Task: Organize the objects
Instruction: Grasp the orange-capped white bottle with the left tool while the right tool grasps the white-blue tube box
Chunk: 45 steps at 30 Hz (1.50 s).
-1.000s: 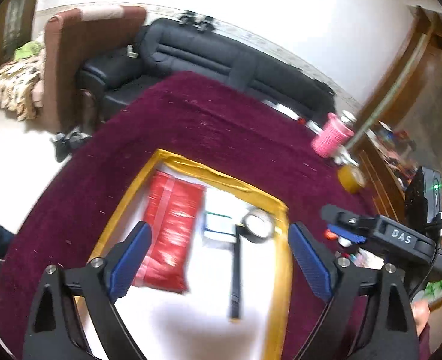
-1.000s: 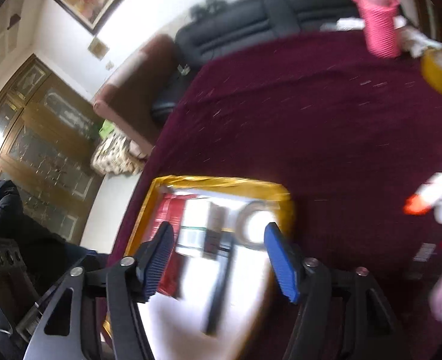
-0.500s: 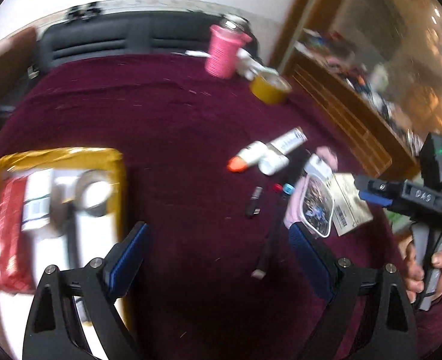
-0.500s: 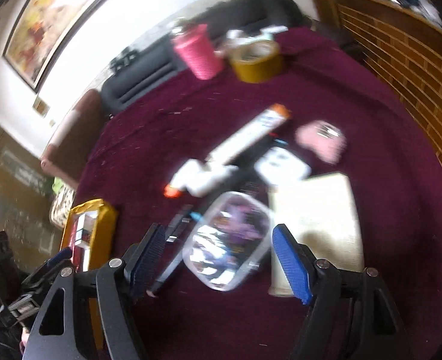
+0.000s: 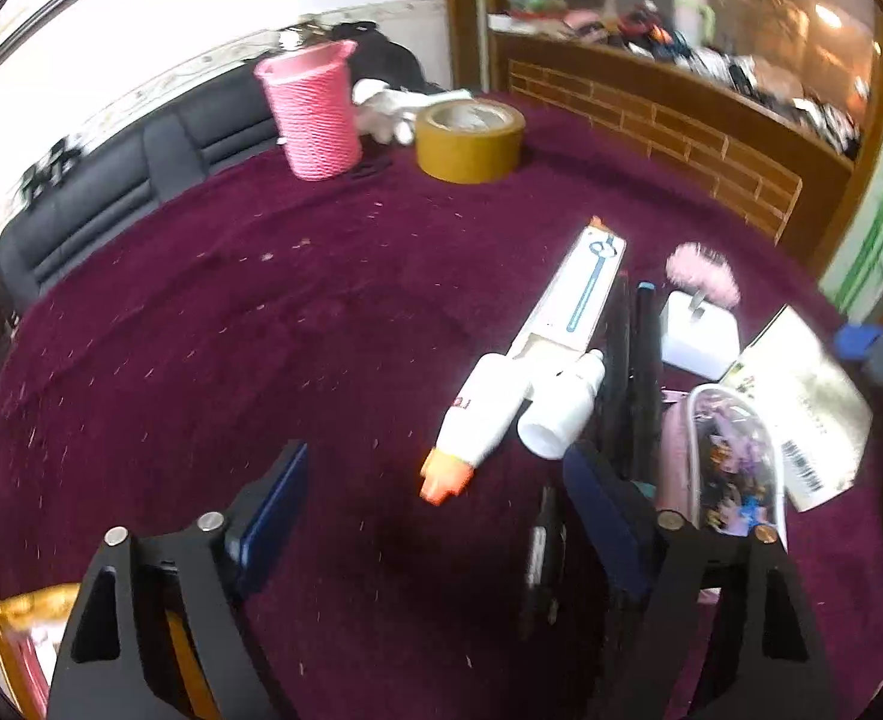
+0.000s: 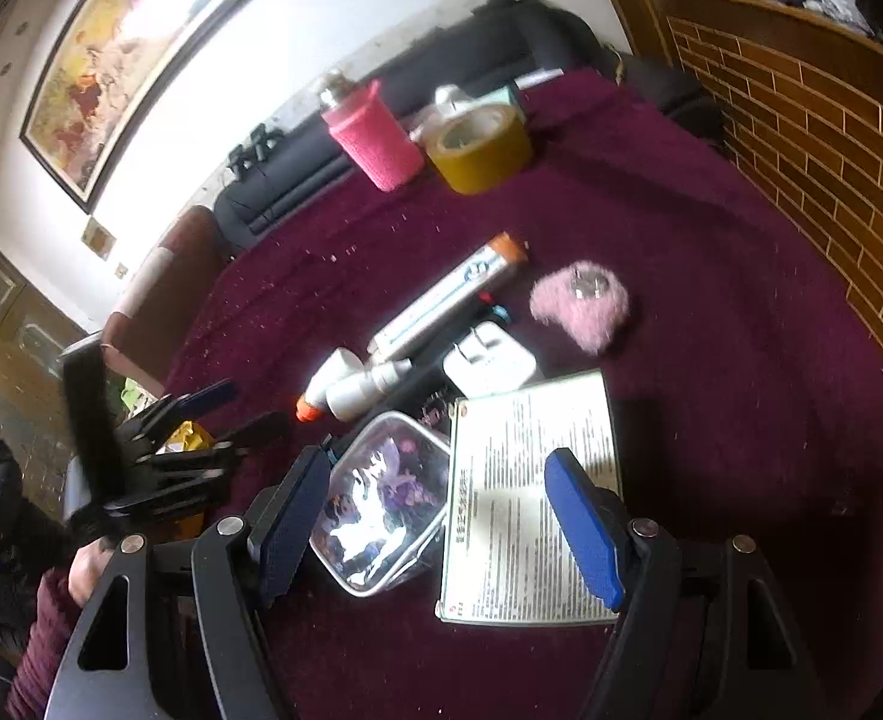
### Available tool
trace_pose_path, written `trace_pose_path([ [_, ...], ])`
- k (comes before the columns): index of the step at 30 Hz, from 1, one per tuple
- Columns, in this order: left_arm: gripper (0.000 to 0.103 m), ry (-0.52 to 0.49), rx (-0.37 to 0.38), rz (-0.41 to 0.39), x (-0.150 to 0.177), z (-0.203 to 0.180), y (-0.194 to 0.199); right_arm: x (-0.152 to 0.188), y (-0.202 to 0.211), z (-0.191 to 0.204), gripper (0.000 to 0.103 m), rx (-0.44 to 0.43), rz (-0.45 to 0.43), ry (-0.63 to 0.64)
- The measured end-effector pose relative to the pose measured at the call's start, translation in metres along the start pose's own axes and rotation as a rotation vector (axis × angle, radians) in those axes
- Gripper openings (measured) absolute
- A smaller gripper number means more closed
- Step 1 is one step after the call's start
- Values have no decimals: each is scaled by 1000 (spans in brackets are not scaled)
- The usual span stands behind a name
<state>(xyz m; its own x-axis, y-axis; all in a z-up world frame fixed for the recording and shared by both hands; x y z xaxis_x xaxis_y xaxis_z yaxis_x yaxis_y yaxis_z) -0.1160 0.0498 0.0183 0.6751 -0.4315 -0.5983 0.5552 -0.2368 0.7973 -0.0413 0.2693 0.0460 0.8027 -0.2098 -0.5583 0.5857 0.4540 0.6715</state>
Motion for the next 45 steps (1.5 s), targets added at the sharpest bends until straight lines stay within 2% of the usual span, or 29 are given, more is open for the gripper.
trace_pose_path([
  [2, 74, -39, 0, 24, -5, -3, -14, -4, 2, -1, 79, -3, -15, 4],
  [6, 42, -83, 25, 71, -8, -8, -36, -9, 6, -3, 79, 5, -34, 13],
  [7, 37, -94, 33, 80, -9, -11, -41, -9, 6, -3, 79, 8, -38, 13],
  [10, 37, -114, 45, 80, -10, -18, -47, -13, 5, -6, 79, 17, -46, 8],
  [14, 36, -81, 55, 71, -11, -20, -49, -17, 0, -9, 79, 25, -42, -4],
  [16, 26, -49, 60, 71, -12, -20, -49, -19, -3, -8, 79, 30, -38, -3],
  [20, 26, 8, 41, 73, -10, -19, -45, -22, -10, -3, 79, 42, -25, 0],
  [25, 26, 101, 50, 29, -3, -9, -15, -38, -22, 4, 79, 37, -6, -15],
  [29, 26, 191, 75, -28, 6, 1, 23, -67, -53, 20, 79, 35, 56, -18],
  [32, 26, 246, 83, -80, 19, 9, 61, -82, -85, 30, 79, 75, 125, -22],
  [33, 26, 265, 90, -96, 25, 13, 73, -87, -102, 33, 79, 104, 167, -25],
  [37, 26, 329, 103, -143, 50, 28, 111, -99, -142, 29, 79, 202, 232, -39],
  [38, 26, 346, 102, -150, 57, 33, 118, -101, -155, 27, 79, 251, 262, -45],
  [41, 26, 398, 106, -161, 79, 48, 136, -107, -176, 25, 78, 308, 262, -49],
  [45, 26, 422, 60, -175, 105, 63, 153, -110, -195, 24, 70, 354, 264, -55],
])
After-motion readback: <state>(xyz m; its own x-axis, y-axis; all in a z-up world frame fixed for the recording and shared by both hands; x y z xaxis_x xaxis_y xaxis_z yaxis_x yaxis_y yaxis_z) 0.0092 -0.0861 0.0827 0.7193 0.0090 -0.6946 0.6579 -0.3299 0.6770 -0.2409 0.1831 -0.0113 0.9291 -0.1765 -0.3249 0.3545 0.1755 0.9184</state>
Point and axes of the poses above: each gripper's, at about its wrist camera, not at the fingertips, and y roughly against the way its jaws point, z to its left, x to its underside, the point moved 3 cm from there along -y, roughly the way its jaws point
